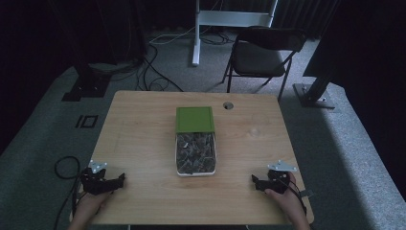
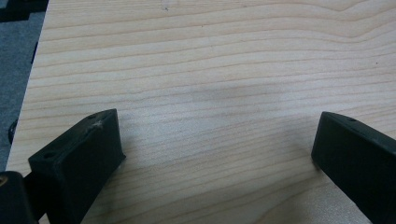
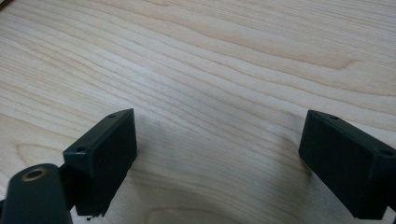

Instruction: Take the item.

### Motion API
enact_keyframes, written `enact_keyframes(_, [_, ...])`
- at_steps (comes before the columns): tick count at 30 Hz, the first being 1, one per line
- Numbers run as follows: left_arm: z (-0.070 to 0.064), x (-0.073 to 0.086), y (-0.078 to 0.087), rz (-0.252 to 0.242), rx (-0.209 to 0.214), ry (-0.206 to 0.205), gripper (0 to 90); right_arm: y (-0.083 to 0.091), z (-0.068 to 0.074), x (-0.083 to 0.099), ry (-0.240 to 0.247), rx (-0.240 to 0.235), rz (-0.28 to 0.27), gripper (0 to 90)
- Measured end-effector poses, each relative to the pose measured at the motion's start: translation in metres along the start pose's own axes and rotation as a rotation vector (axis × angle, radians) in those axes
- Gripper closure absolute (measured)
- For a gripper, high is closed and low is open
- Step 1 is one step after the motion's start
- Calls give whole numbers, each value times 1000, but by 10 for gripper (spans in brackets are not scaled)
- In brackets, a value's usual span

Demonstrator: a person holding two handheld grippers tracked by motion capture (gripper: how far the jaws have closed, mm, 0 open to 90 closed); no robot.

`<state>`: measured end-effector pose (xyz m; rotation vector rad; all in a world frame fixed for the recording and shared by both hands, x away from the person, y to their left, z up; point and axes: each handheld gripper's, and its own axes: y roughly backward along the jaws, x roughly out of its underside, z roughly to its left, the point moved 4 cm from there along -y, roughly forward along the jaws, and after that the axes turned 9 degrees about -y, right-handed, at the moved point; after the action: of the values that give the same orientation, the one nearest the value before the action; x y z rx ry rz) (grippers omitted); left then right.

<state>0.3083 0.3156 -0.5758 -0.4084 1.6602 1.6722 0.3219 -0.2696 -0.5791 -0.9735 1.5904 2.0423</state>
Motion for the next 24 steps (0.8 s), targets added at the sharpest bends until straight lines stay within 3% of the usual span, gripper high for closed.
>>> enact_keyframes(24, [0, 0, 0, 0, 2, -4, 23, 2, 1, 2, -20, 17, -4, 113])
